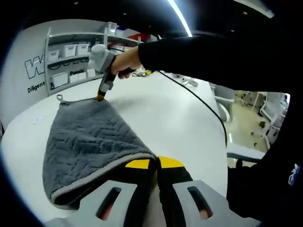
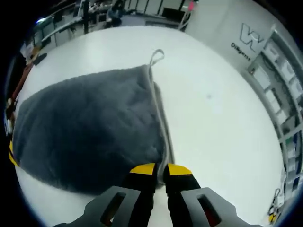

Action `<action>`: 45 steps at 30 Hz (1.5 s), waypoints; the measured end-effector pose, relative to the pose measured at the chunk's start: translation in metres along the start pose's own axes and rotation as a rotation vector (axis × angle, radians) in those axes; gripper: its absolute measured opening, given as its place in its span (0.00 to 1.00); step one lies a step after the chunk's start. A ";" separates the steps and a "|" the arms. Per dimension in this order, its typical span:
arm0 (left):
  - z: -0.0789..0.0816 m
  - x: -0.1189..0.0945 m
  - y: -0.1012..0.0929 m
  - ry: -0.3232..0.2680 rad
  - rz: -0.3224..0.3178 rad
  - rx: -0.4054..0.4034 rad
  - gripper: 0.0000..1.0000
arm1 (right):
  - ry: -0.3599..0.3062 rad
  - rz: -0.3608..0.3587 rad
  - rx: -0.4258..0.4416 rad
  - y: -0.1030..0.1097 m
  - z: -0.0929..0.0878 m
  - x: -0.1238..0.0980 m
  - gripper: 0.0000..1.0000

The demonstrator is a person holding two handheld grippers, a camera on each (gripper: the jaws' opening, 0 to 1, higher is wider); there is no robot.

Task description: Open the folded towel by lifting each exposed corner and separating the folded layers until the towel lies flat within the target outline without major curled edges

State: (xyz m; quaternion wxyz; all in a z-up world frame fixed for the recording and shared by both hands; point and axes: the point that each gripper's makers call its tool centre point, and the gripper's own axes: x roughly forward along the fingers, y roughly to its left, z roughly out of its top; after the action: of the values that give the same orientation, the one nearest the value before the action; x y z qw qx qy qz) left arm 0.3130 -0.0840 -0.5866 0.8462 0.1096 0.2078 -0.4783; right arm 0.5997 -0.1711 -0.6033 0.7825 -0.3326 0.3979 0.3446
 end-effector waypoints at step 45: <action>0.025 0.031 0.006 -0.038 0.018 0.029 0.03 | -0.002 0.012 -0.214 0.004 0.079 0.038 0.04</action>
State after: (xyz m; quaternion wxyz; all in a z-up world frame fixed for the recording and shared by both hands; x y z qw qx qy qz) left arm 0.3387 -0.1142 -0.5791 0.8526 0.1147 0.1838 -0.4756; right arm 0.6447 -0.0950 -0.6004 0.7408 -0.4117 0.3599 0.3902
